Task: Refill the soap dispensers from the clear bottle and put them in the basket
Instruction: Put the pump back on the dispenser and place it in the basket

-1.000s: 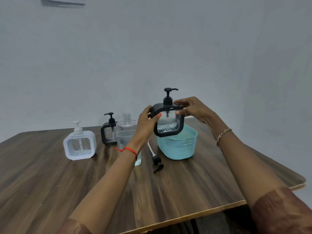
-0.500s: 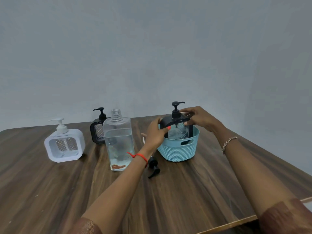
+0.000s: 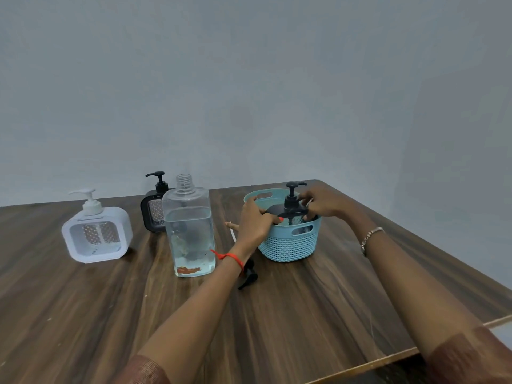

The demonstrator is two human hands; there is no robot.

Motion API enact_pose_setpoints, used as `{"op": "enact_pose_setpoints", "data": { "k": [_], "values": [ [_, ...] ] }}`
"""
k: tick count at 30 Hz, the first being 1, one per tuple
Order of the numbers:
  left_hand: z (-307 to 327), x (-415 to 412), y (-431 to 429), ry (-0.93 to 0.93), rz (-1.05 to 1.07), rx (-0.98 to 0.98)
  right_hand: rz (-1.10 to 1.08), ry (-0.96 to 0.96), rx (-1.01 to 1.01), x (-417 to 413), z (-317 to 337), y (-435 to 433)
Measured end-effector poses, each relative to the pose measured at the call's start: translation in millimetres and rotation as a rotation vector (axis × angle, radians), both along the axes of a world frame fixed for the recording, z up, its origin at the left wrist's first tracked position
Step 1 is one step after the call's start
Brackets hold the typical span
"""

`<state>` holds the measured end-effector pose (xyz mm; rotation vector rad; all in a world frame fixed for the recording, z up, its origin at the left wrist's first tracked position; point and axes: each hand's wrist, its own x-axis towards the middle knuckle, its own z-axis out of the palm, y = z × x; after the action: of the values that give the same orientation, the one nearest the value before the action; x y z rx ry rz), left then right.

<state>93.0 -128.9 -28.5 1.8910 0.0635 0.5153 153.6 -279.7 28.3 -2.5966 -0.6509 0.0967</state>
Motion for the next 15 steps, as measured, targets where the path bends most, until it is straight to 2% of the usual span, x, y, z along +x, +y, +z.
{"op": "enact_pose_setpoints", "data": {
  "k": [6,15],
  "values": [
    [-7,0,2,0.012,0.101,0.031,0.007,0.002,0.017,-3,2,-3],
    [-2,-12,2,-0.034,0.058,0.329,-0.043,-0.006,-0.004,-13,10,5]
  ]
}}
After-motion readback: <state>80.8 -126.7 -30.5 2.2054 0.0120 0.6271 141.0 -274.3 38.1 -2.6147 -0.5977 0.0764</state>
